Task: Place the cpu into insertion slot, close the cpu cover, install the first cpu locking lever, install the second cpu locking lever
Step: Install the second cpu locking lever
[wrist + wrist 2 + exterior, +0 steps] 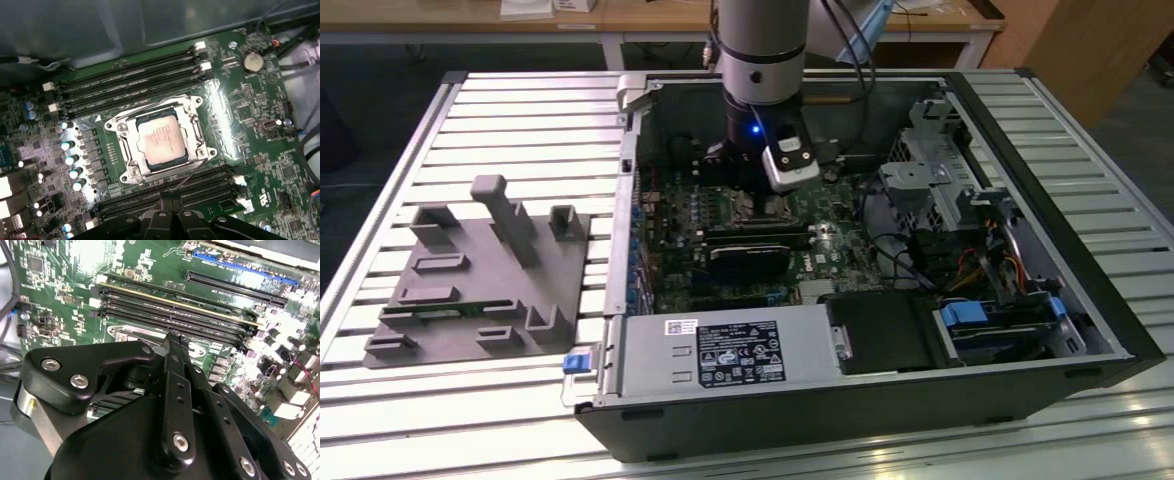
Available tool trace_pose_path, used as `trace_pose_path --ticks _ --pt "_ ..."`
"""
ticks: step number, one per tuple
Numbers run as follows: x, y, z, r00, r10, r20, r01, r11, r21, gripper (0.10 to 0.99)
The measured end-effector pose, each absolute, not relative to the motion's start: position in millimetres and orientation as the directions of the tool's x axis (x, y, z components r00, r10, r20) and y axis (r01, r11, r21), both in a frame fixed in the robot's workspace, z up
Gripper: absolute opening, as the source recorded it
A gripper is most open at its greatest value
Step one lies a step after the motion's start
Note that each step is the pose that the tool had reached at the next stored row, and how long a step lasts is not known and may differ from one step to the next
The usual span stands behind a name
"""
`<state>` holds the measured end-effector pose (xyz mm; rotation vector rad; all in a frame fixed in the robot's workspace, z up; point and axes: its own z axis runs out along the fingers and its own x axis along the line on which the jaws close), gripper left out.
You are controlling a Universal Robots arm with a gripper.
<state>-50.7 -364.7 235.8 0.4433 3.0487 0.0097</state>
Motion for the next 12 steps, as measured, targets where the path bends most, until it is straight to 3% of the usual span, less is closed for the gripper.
trace_pose_path --ticks 12 --pt "-55.7 -367.0 225.9 -0.987 0.147 -0.059 0.146 0.989 0.018 0.106"
